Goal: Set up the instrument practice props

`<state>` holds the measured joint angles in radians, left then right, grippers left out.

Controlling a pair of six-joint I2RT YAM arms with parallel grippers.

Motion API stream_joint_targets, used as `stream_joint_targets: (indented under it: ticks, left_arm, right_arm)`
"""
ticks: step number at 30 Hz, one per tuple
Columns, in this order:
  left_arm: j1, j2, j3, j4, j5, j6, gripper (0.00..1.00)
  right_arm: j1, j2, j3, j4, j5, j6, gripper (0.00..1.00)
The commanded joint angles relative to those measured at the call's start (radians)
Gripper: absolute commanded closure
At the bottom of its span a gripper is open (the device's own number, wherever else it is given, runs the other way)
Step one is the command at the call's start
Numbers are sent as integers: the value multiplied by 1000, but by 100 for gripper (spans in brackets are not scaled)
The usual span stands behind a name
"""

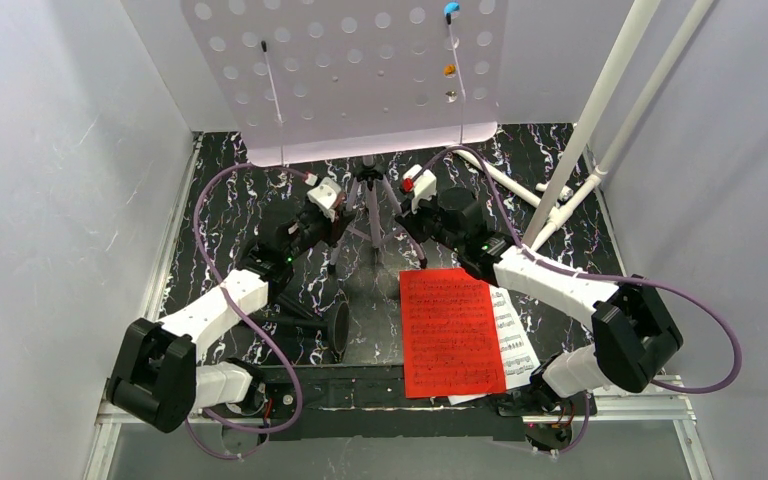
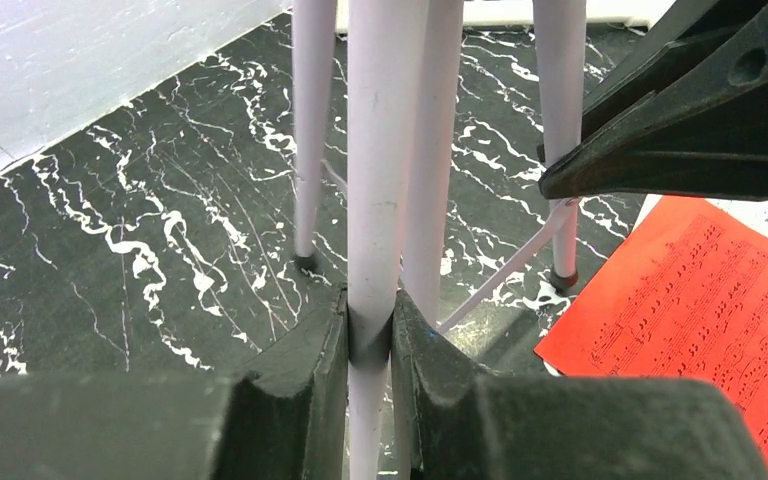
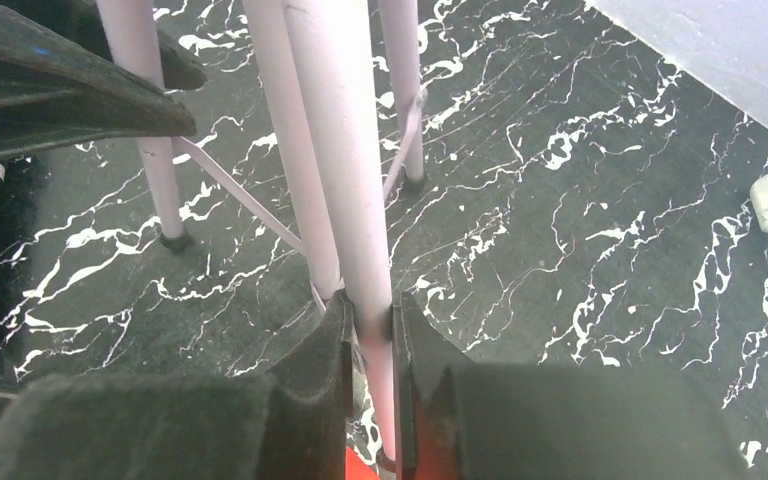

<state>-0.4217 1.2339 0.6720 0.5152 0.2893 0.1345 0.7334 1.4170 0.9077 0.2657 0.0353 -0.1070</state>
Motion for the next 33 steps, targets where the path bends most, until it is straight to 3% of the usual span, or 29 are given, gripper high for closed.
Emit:
stream_joint_targets:
  ticks: [1,7,13,18,25,28,31,33]
  left_arm:
    - [113,-71,-67,-116,-269,24,100]
    - [115,-126,-84,-160,-253,12,100]
    - [107,-116,-95,-163,-178,-62,100]
    - [101,-95,-86,-161,-157,-82,100]
    - [84,-104,-91,-150,-159,-98,100]
    - [75,-102,-90,-147,-147,-97,100]
    - [61,-105,-93,-148,-155,-84,100]
    - [51,-106,-94,-148,-161,-74,100]
  right_arm:
    - [-101,19,-26,-207,337,34,99]
    - [-103,37,-68,-219,387,24,99]
    - [-91,24,-48,-128,113,45,97]
    - [-86,57,-4,20,-56,96,62]
    - [-33,89,-21,253,-134,59,33]
    - [-24,113,-4,345,-157,72,26]
    - [-18,140,50,364,-164,83,10]
    - [-16,157,86,382,-166,90,9]
